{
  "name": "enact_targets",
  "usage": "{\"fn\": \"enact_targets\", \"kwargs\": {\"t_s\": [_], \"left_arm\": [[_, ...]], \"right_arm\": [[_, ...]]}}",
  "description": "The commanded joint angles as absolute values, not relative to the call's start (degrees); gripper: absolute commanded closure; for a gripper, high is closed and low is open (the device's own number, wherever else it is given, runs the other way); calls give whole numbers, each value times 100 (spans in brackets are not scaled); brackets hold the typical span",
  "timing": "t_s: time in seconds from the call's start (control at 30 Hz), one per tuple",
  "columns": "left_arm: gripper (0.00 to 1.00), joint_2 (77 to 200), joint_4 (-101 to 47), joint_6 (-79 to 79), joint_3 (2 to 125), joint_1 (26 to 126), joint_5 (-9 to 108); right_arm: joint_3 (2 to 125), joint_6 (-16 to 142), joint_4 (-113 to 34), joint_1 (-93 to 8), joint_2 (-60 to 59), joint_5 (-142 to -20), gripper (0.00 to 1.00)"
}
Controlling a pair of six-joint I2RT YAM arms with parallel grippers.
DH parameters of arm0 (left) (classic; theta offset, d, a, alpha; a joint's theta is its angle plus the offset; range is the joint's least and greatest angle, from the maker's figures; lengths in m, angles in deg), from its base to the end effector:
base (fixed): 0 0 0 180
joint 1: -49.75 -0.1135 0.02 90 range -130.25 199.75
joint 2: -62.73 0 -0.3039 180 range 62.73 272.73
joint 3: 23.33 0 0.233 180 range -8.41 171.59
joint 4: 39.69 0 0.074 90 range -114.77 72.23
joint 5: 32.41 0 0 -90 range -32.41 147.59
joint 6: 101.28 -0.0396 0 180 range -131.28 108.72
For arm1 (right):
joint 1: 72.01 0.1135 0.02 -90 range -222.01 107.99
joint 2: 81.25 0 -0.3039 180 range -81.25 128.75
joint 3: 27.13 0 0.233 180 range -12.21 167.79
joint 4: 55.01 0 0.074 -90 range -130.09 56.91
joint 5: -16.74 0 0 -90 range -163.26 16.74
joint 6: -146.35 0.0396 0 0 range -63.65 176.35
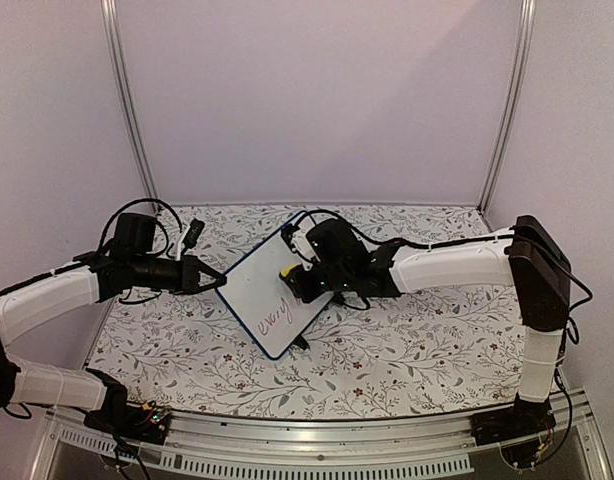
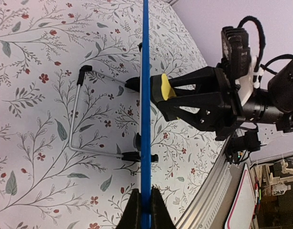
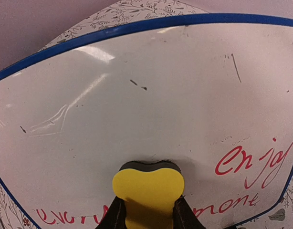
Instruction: Erase the whiteboard
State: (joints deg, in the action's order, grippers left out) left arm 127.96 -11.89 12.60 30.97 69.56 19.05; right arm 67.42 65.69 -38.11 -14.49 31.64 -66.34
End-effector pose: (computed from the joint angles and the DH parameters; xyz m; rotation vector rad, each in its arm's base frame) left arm 0.1829 -0.0921 0.2796 0.3033 2.3077 -1.1547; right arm 0.2467 0.3787 0.2548 -0.8462 2.0635 0.5236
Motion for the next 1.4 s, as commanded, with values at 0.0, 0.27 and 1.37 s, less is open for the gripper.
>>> {"fn": "enact_targets", "kwargs": {"t_s": [0.0, 0.27, 1.37], "left_arm": [[100, 12688, -1325, 1148, 3071, 6985, 1708], [100, 12706, -1332, 1148, 3071, 6976, 1691], [100, 12669, -1326, 1148, 3066, 6985, 1717]], "right_arm": [[6619, 6543, -3729, -1394, 3371, -6723, 80], [5994, 6660, -3879, -1315, 3220, -6758, 80], [7058, 6329, -3482, -996, 3531, -6096, 80]]}}
